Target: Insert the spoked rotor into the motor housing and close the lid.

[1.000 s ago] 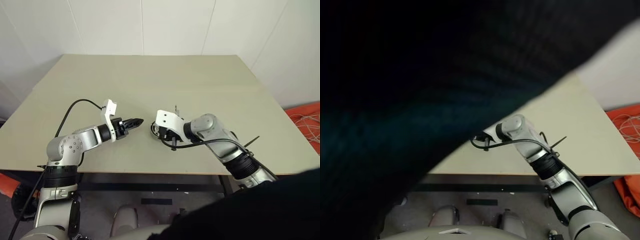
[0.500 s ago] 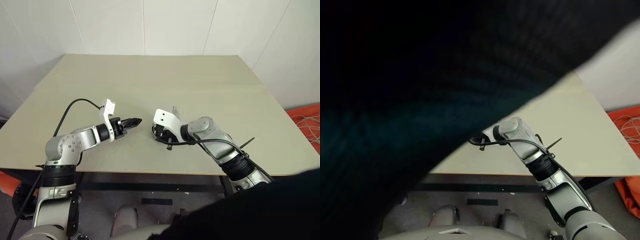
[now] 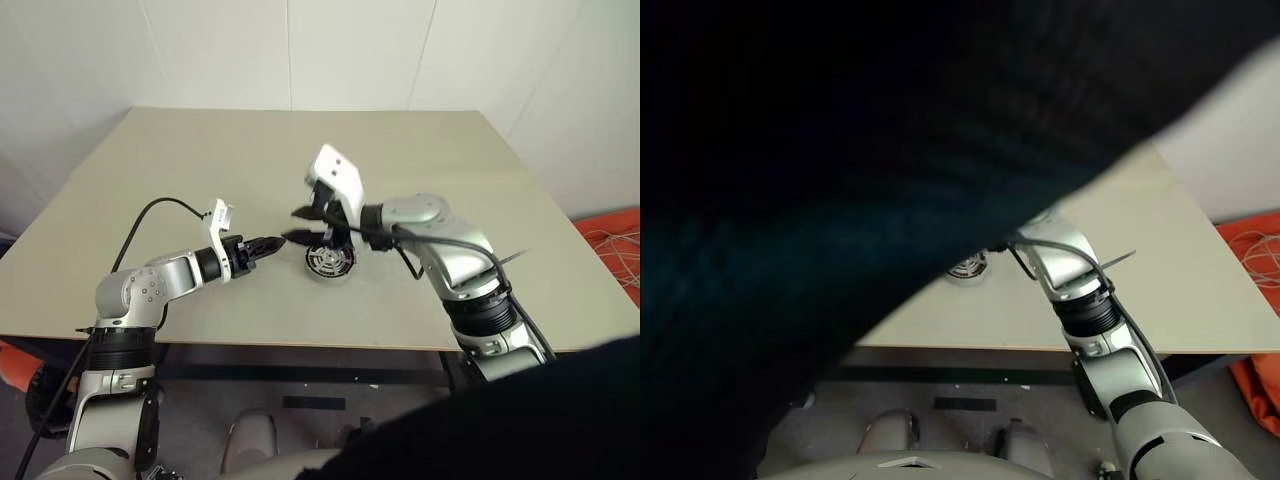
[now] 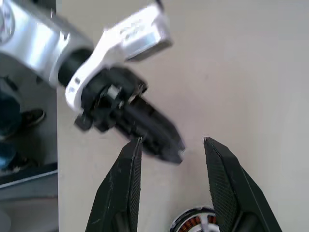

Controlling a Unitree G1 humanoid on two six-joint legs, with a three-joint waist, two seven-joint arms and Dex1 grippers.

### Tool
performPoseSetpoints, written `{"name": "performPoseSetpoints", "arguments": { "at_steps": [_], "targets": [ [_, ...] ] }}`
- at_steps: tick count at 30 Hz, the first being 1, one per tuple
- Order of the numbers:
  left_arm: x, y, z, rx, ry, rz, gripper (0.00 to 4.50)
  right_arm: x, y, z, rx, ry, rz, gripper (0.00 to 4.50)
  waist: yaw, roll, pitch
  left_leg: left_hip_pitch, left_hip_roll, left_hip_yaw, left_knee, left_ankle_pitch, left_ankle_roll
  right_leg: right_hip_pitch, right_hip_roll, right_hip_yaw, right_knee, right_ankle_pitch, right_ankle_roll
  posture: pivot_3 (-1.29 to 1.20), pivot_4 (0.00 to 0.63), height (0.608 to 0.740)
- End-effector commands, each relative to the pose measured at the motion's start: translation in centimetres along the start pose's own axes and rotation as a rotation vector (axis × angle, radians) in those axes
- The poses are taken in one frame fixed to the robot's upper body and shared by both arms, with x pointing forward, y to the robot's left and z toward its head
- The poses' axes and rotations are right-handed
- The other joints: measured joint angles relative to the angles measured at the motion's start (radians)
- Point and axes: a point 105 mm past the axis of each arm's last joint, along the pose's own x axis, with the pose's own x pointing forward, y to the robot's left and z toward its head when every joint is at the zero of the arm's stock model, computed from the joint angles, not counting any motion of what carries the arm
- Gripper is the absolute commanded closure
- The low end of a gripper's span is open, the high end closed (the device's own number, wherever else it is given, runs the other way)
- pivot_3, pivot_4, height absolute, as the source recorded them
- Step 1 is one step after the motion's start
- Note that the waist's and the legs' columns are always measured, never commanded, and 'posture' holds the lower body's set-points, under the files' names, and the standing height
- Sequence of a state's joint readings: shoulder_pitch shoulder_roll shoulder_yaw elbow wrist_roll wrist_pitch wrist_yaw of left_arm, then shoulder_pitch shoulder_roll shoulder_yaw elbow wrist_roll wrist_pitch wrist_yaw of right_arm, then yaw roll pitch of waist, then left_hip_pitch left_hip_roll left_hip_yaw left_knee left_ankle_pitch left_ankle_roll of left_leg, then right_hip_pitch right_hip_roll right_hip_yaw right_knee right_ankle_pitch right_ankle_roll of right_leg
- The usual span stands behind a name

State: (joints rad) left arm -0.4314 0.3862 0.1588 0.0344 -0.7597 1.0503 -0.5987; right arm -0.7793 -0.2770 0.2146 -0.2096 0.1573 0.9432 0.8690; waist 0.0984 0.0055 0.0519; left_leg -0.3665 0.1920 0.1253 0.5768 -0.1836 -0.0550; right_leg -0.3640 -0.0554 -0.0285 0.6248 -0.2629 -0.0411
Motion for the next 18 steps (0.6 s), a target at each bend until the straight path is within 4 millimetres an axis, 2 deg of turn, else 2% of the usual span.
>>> {"name": "performPoseSetpoints", "arguments": {
  "at_steps": [1, 3, 5, 10, 14, 18],
  "targets": [
    [0.1, -0.9, 1.1, 0.066, -0.023, -0.028, 2.85, -3.4, -5.4, 2.0, -0.036, -0.074, -0.276, 2.21, 0.007, 0.0, 0.0, 0.0, 0.0, 0.0, 0.0, 0.0, 0.0, 0.0, 0.0, 0.0, 0.0, 0.0, 0.0, 0.0, 0.0, 0.74],
    [0.0, -0.9, 1.1, 0.069, -0.022, -0.032, 2.85, -5.4, -7.5, 1.4, -0.033, -0.063, -0.386, 2.21, 0.011, 0.0, 0.0, 0.0, -0.001, 0.0, 0.0, 0.0, 0.0, 0.001, -0.001, 0.0, -0.001, 0.0, 0.001, 0.0, 0.0, 0.74],
    [0.0, -0.8, 1.2, 0.072, -0.021, -0.03, 2.85, -6.8, -8.4, 1.0, -0.023, -0.058, -0.44, 2.21, 0.011, 0.0, 0.0, -0.001, -0.002, 0.0, 0.0, 0.0, 0.0, 0.001, -0.001, 0.0, -0.001, 0.001, 0.001, 0.0, 0.0, 0.74],
    [0.0, -0.5, 1.5, 0.083, -0.014, -0.028, 2.85, -11.6, -10.9, -3.5, -0.138, 0.14, -0.628, 2.21, 0.012, 0.001, 0.001, -0.001, -0.002, 0.0, -0.001, 0.0, 0.0, 0.0, -0.001, 0.0, -0.001, 0.003, 0.006, 0.0, 0.0, 0.74],
    [0.1, -0.4, 1.6, 0.087, -0.009, -0.033, 2.85, -13.3, -10.3, -4.5, -0.137, 0.164, -0.636, 2.21, 0.006, 0.004, 0.003, -0.001, -0.002, 0.0, -0.001, 0.0, 0.0, 0.0, -0.001, 0.001, -0.001, 0.003, 0.006, 0.0, 0.0, 0.74],
    [0.3, -0.5, 1.7, 0.091, -0.005, -0.041, 2.85, -12.2, -8.4, -5.4, -0.102, 0.17, -0.6, 2.21, -0.002, 0.005, 0.003, 0.0, -0.002, 0.001, -0.001, 0.0, 0.0, 0.0, 0.0, 0.001, -0.001, 0.003, 0.006, 0.0, 0.0, 0.74]
  ]
}}
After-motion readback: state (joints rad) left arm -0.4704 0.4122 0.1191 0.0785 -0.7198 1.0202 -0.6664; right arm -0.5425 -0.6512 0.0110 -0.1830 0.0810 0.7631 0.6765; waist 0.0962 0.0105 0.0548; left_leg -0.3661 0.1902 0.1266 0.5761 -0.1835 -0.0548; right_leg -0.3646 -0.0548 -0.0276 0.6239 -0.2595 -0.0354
